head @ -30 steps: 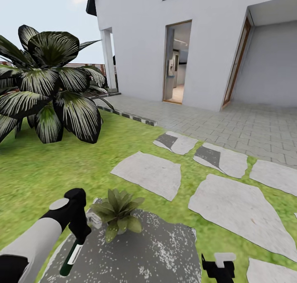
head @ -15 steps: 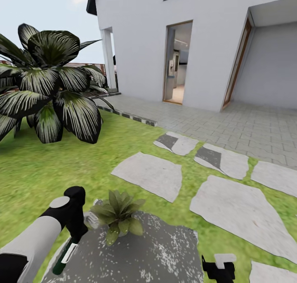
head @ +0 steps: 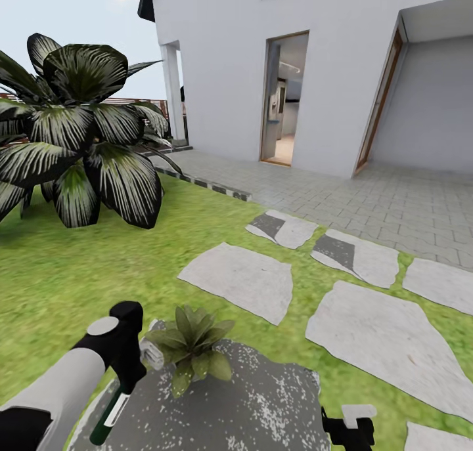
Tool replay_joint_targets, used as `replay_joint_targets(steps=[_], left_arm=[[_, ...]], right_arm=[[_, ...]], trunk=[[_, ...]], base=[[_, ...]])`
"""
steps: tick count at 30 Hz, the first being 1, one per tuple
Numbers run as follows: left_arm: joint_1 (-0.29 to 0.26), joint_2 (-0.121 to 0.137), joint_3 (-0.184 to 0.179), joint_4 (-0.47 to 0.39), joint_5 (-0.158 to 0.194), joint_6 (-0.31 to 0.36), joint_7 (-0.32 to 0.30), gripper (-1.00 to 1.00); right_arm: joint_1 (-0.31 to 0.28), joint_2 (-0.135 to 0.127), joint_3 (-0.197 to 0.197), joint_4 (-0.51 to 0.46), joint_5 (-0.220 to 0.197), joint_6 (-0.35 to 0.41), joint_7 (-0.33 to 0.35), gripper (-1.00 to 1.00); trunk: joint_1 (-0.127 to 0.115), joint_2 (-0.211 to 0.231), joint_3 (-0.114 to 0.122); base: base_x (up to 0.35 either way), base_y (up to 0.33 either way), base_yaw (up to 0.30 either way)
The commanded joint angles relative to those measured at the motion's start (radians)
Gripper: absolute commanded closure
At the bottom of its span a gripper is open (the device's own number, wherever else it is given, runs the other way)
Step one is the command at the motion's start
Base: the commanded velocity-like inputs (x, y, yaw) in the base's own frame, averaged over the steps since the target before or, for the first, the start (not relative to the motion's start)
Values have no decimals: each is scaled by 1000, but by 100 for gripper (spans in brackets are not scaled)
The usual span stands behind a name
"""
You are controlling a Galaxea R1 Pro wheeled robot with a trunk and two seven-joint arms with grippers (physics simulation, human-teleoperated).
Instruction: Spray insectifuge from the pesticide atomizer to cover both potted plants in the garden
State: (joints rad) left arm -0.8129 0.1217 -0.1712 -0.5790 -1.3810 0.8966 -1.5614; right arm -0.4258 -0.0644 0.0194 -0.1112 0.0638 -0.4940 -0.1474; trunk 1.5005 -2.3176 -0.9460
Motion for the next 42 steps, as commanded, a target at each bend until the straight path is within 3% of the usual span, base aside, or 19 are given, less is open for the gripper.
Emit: replay_joint_targets(steps=[1, 5, 10, 19, 24, 29, 32, 36, 42], left_arm=[[0, 0, -5, 0, -6, 10, -9, 100], [0, -3, -4, 2, -5, 12, -9, 100], [1, -25, -5, 4, -2, 12, -9, 100], [20, -25, -1, 7, 0, 16, -9, 100], [21, -25, 2, 68, 0, 17, -9, 100], [20, -27, 19, 72, 3, 19, -9, 100], [11, -30, 18, 59, 3, 21, -9, 100], [7, -46, 18, -28, 4, 26, -9, 100], [9, -50, 26, -39, 4, 39, -9, 100]], right_arm=[[-1, 0, 2, 1, 7, -2, -7, -100], [-1, 0, 2, 1, 7, -2, -7, -100], [-1, 0, 2, 1, 7, -2, -7, -100], [-1, 0, 2, 1, 7, -2, -7, -100], [-1, 0, 2, 1, 7, -2, -7, -100], [1, 0, 2, 1, 7, -2, -7, -100], [1, 0, 2, 1, 7, -2, -7, -100], [2, 0, 2, 1, 7, -2, -7, -100], [2, -1, 2, 1, 7, -2, -6, -100]], trunk=[[0, 0, -1], [0, 0, -1], [0, 0, -1], [0, 0, -1], [0, 0, -1], [0, 0, -1], [0, 0, -1], [0, 0, -1], [0, 0, -1]], base=[[0, 0, 0], [0, 0, 0], [60, 0, 0], [9, 0, 0], [0, 0, 0], [0, 0, 0], [0, 0, 0], [0, 0, 0], [0, 0, 0]])
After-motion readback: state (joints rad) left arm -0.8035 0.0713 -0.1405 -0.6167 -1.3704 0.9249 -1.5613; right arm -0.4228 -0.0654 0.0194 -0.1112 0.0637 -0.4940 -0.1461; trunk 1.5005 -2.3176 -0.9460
